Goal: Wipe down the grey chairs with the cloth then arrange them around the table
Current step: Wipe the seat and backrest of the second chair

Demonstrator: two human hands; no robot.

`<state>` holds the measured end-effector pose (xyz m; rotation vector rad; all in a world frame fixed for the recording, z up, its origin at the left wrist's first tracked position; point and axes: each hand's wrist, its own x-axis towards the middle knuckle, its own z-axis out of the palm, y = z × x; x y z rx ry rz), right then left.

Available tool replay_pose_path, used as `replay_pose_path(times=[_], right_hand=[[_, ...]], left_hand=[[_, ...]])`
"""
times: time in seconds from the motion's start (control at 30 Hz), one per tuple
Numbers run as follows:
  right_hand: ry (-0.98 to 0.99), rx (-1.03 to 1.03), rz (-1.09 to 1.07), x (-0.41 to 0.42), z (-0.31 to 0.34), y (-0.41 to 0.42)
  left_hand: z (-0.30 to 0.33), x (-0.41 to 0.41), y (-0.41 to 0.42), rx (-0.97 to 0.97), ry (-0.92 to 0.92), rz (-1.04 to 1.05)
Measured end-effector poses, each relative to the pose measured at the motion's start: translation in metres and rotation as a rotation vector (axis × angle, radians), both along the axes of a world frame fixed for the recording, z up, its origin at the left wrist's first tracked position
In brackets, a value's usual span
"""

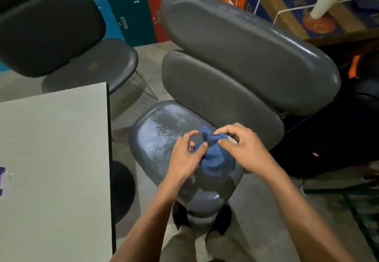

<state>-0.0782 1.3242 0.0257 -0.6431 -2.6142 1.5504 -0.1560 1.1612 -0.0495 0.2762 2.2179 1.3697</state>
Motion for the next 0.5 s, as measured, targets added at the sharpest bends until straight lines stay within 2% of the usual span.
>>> replay_pose_path(times=[0.1, 0.23, 0.5], right_hand=[[0.0, 0.014, 0.132, 0.0, 0.015, -0.019], [0.018, 0.022, 0.257, 0.0, 0.032, -0.037], [0.032, -0.01, 0.354, 0.0, 0.039, -0.04]], left_hand=[[0.011, -0.003, -0.032, 0.055, -0.021, -0.077], [0.028, 0.0, -0.061, 0.228, -0.255, -0.207], [0.05, 0.031, -0.09, 0.248, -0.138, -0.106]])
